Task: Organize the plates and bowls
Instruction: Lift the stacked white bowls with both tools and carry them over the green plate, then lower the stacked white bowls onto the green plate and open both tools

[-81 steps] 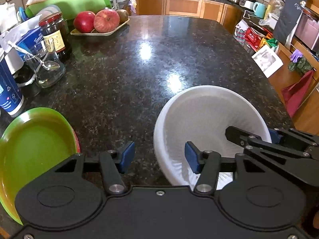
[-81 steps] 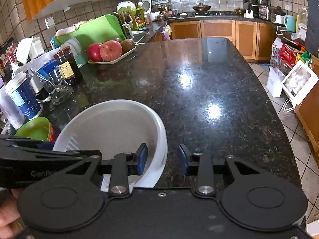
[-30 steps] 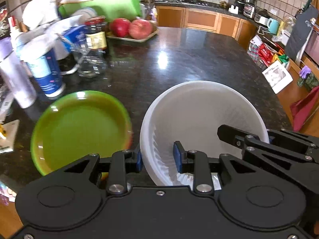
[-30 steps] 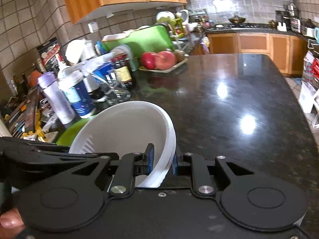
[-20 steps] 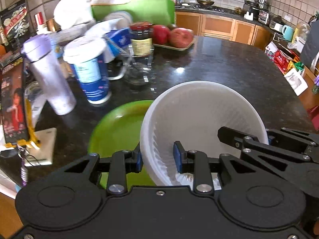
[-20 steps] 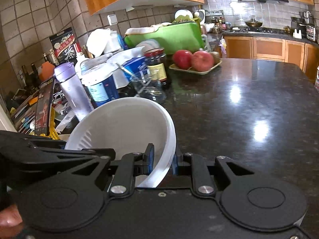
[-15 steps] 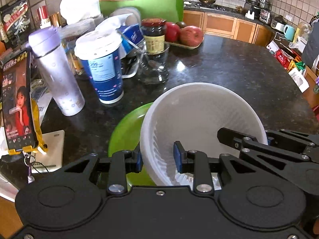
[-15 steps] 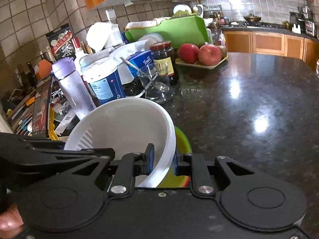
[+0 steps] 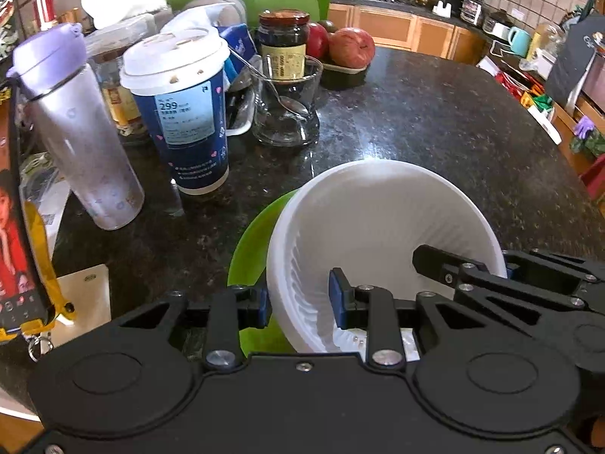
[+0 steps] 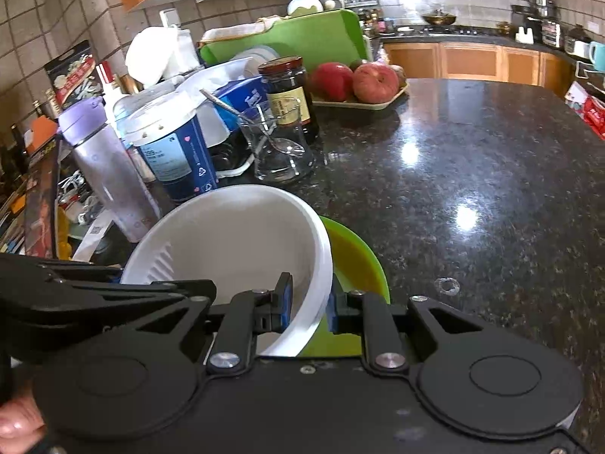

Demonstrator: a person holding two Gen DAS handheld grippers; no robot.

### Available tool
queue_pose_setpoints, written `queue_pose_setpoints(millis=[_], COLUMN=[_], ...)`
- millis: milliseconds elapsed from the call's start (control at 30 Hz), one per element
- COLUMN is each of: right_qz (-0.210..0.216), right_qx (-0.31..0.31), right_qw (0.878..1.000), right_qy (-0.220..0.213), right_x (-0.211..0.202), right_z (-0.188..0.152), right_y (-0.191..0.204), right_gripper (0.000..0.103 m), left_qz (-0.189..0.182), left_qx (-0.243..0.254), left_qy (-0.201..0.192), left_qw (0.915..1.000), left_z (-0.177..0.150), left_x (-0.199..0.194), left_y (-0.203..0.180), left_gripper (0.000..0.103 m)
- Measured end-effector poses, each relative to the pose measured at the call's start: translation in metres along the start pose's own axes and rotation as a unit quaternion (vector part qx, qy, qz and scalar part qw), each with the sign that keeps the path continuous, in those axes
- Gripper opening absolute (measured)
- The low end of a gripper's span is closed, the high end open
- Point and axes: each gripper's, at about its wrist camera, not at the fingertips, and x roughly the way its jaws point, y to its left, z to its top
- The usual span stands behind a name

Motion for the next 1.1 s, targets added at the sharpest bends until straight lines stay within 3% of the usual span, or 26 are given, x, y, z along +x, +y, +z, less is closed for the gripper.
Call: queue_pose_setpoints(millis=[300,533,667,967,1100], right_qz=[-0.018,-0.035,-0.048,-0.087,-0.088], right_qx=[0.015,0.009,0.013,0.023,0.015], right_qw=[1.0,0.998,0.996,0.987,0.985], right_qy=[-0.02,-0.054,-0.076,-0.135,-0.146], right_x=[-0.006,-0.018,-0.031,-0.068,-0.082], right_z=[-0.002,-0.001,-0.002,-0.018,-0.03], right_y=[-0.002,0.0,0.0,0.006,0.012], right_gripper=[0.022,0.041,0.041,0.048,0.048], left_qz=[-0.001,-0.007,-0.007,0.014,0.018], left_qx=[0.016,0.01,0.008,0.005,0.008], left_qy=[-0.018,-0.026,-0.041,-0.083,-0.096], left_qw=[0.9997,0.9996,0.9991,0.9964,0.9952], left_z=[0.001,0.002,0.002,-0.007,-0.013], left_x=[-0.002,-0.008,-0.017,-0.042,-0.05], left_y=[0.004,0.009,0.012,0.019,0.017], left_gripper=[0.04,0.045,0.046,0.06,0.06])
